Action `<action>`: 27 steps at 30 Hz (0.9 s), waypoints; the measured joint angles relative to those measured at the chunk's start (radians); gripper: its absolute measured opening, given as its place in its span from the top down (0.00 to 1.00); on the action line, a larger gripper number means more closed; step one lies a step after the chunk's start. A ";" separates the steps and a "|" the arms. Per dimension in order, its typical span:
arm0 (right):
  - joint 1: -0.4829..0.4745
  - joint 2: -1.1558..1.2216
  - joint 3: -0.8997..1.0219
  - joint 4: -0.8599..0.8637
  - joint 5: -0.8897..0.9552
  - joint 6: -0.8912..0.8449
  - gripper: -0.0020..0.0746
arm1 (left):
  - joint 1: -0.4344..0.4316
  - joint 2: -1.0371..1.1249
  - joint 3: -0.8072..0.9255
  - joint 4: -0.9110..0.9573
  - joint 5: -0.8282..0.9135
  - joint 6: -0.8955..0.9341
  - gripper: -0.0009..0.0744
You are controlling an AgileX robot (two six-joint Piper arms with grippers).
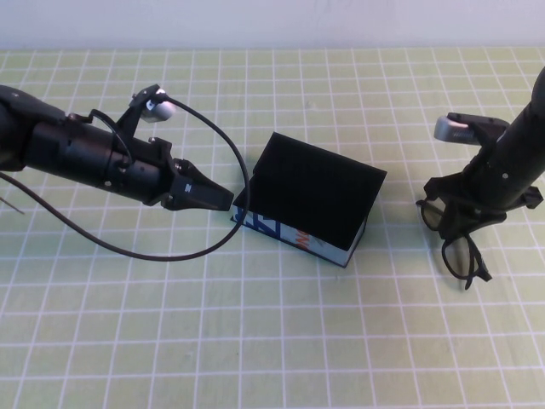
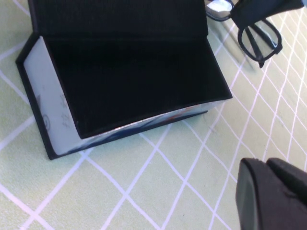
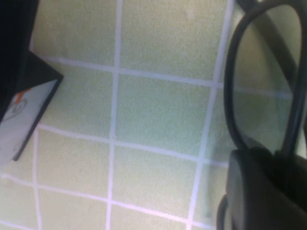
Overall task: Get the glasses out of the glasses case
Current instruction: Place the glasses on the table
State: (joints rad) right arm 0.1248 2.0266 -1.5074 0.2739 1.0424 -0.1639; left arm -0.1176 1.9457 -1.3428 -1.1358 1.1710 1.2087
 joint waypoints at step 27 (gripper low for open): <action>0.000 -0.243 0.113 -0.152 0.154 0.099 0.97 | 0.013 -0.069 0.000 0.000 -0.150 -0.005 0.99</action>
State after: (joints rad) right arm 0.1248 1.7832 -1.3944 0.1218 1.1966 -0.0649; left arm -0.1046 1.8763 -1.3428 -1.1358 1.0205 1.2037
